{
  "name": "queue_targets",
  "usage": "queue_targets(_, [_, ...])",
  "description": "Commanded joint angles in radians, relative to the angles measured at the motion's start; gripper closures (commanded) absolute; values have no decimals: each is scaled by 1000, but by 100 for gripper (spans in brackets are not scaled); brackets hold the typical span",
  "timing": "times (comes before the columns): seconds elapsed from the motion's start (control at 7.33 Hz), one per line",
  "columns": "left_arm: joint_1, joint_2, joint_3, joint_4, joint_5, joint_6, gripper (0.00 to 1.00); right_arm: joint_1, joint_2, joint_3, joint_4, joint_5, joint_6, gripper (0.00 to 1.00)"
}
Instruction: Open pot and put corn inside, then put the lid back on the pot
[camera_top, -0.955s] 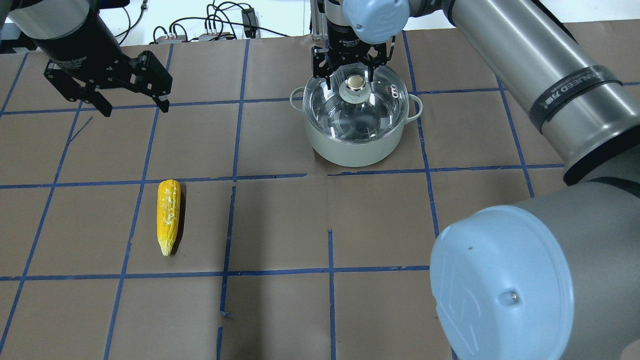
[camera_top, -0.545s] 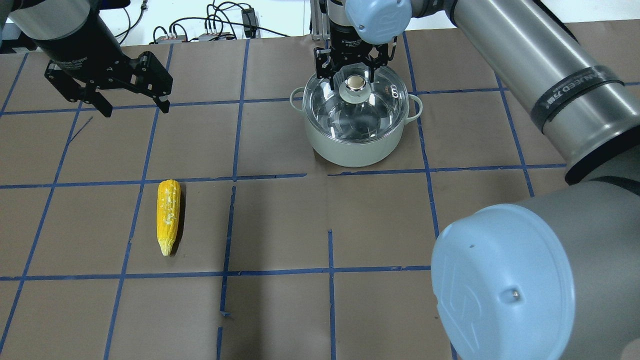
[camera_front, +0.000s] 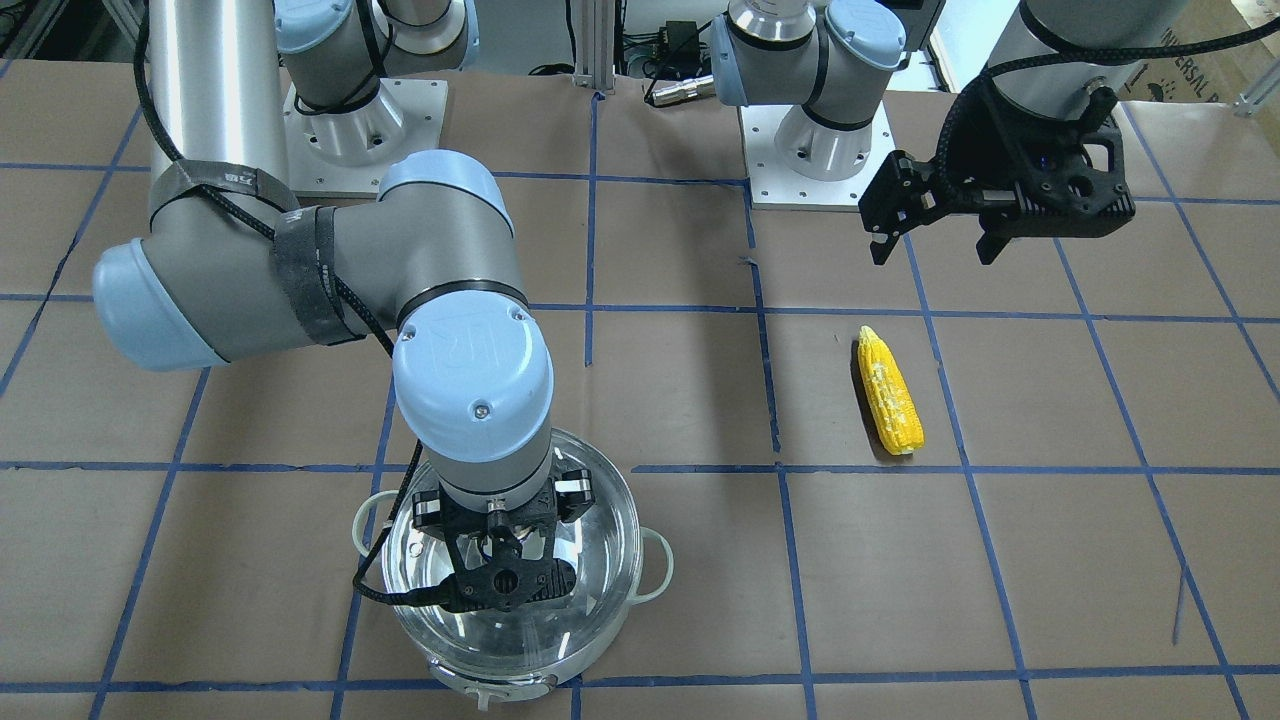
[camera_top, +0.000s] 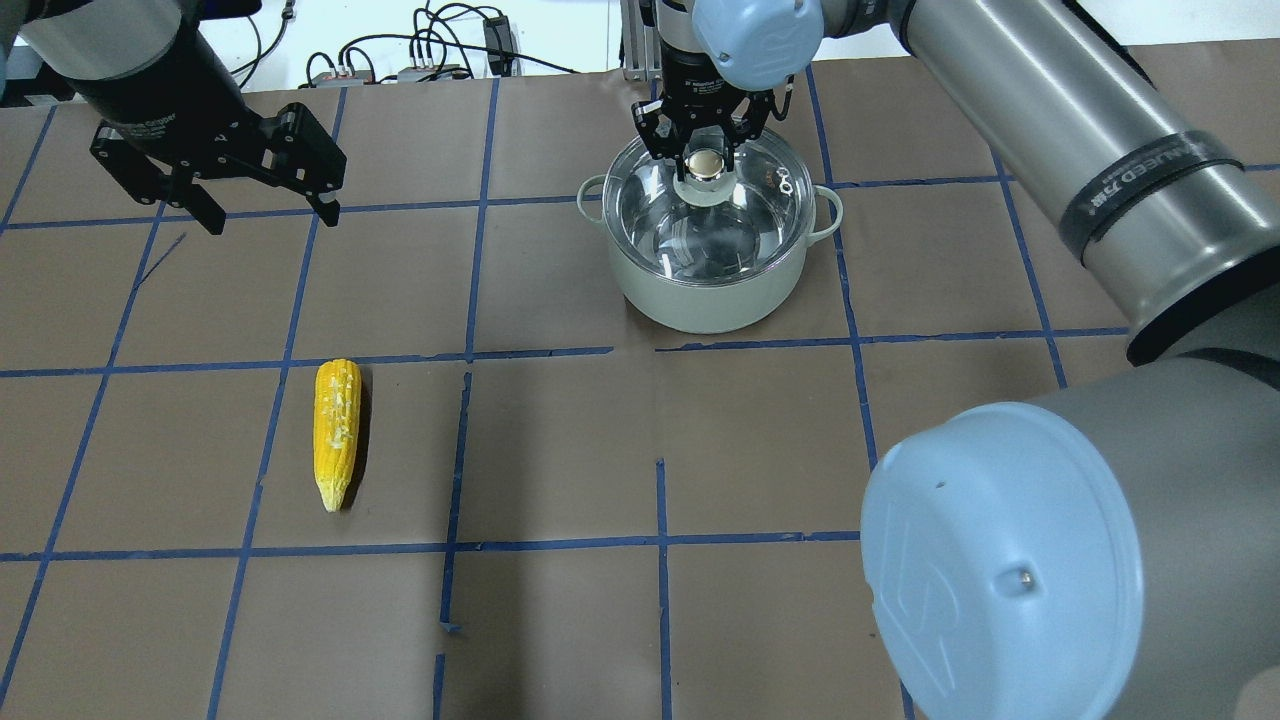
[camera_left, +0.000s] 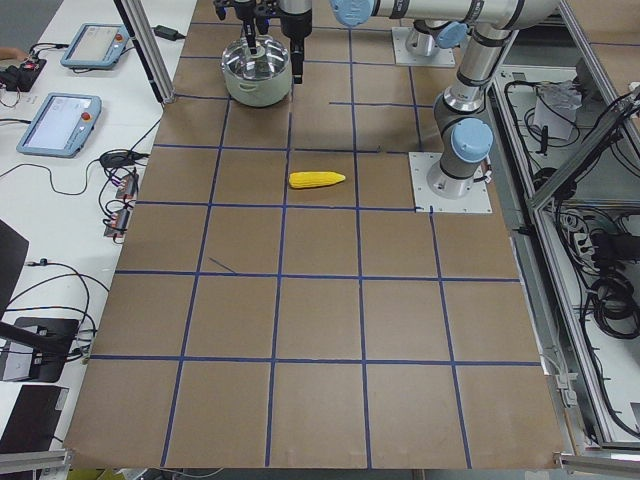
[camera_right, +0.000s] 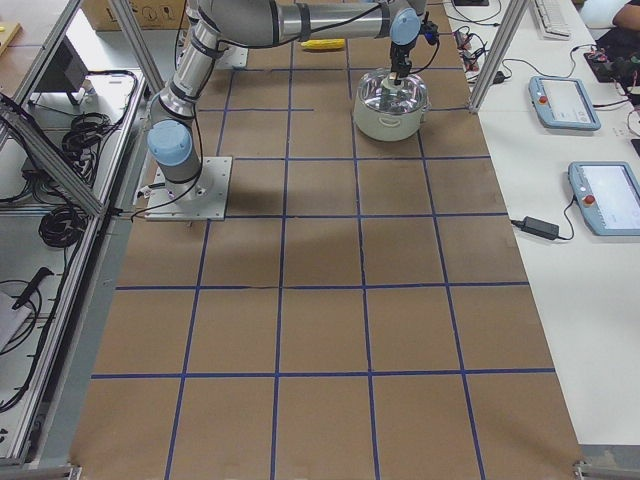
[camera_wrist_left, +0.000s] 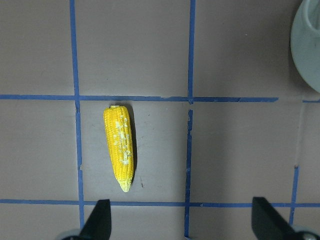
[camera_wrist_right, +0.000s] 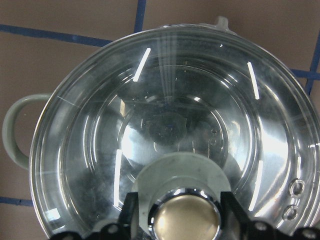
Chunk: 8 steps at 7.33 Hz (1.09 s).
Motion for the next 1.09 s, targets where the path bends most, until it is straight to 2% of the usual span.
queue_targets(0.0, [0, 0, 0, 0, 0, 0, 0, -20, -17, -22, 4, -3, -28, 57])
queue_targets(0.41, [-1, 3, -3, -3, 0, 3, 0, -58, -144, -1, 74, 8, -98, 57])
queue_targets(0.55, [-1, -1, -15, -3, 2, 12, 0, -103, -201, 1, 149, 11, -170, 58])
queue_targets(0.68, [9, 9, -72, 14, 0, 17, 0, -161, -255, 2, 227, 34, -246, 59])
queue_targets(0.95, [66, 6, -213, 188, -6, 21, 0, -282, -326, 17, 326, 40, -411, 59])
